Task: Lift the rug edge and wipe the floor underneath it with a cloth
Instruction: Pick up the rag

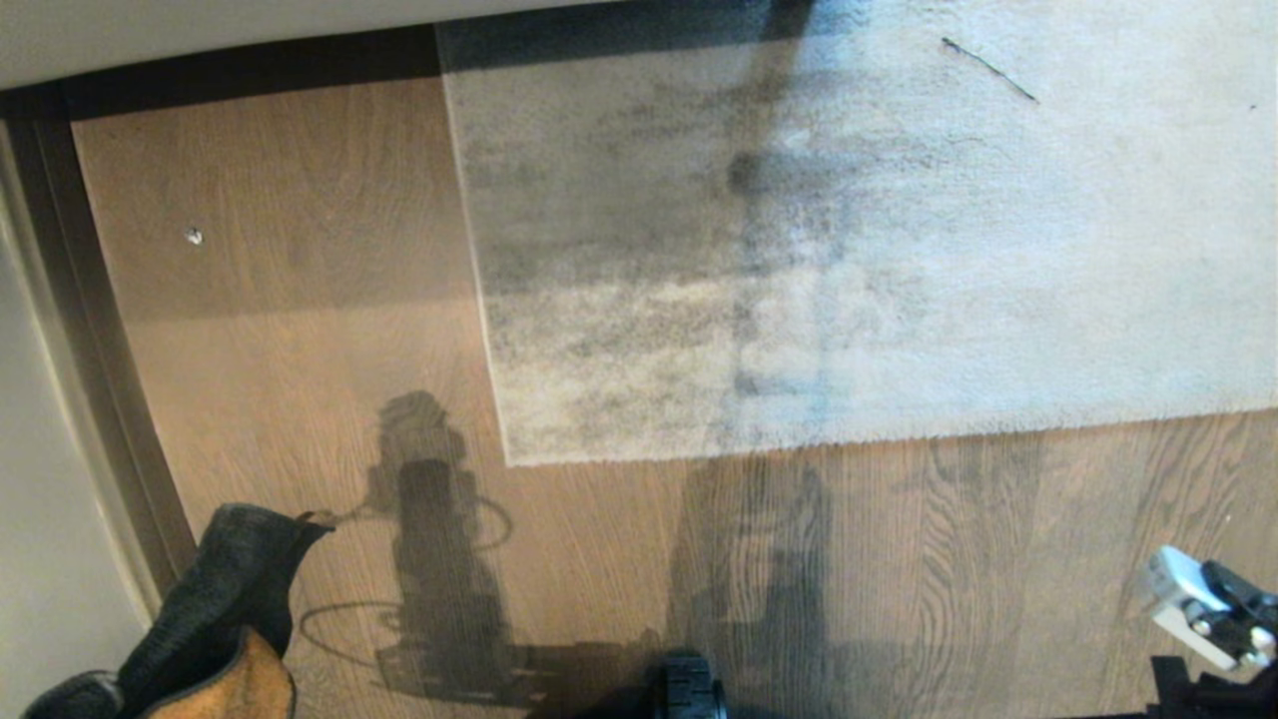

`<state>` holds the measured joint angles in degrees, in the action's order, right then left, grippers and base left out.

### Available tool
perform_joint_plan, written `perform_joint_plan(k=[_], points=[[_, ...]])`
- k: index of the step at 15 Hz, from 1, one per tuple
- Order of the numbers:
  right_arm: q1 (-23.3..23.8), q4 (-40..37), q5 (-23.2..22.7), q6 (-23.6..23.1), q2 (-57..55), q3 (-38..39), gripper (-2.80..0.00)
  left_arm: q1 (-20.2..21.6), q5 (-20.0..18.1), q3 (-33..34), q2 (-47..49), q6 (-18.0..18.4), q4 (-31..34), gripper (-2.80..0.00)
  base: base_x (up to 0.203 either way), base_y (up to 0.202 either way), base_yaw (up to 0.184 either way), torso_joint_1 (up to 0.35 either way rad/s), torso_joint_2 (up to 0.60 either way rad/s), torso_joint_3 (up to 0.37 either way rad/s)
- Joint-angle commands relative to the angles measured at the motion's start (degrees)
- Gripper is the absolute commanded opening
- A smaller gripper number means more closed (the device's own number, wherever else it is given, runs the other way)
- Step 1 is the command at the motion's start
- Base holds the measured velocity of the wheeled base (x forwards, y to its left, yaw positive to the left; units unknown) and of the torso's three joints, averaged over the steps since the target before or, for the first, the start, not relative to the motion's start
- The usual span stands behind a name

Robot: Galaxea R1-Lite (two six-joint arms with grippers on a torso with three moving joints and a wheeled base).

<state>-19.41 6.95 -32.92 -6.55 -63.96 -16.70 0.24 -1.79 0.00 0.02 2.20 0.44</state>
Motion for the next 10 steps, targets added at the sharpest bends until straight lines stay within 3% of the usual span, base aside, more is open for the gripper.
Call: perform_joint_plan(k=[1, 3, 6, 10], points=[[-1.37, 3.29, 2.04, 2.50, -6.59, -1.53, -2.80, 0.02, -0.05, 0.00, -0.02, -0.01, 0.00, -2.80, 0.000, 0.000, 0.000, 0.000, 0.00, 0.000], [-6.00, 7.96, 10.84, 13.39, -10.09, -4.10, -2.80, 0.02, -0.05, 0.00, -0.02, -0.01, 0.00, -2.80, 0.000, 0.000, 0.000, 0.000, 0.00, 0.000], [-16.41, 14.26, 26.26, 25.15, -15.26, -6.70, -2.80, 0.02, -0.05, 0.00, -0.02, -0.01, 0.00, -2.80, 0.000, 0.000, 0.000, 0.000, 0.00, 0.000], [-26.65, 24.37, 43.38, 33.73, -21.91, -7.05, -2.80, 0.02, -0.05, 0.00, -0.02, -0.01, 0.00, -2.80, 0.000, 0.000, 0.000, 0.000, 0.00, 0.000]])
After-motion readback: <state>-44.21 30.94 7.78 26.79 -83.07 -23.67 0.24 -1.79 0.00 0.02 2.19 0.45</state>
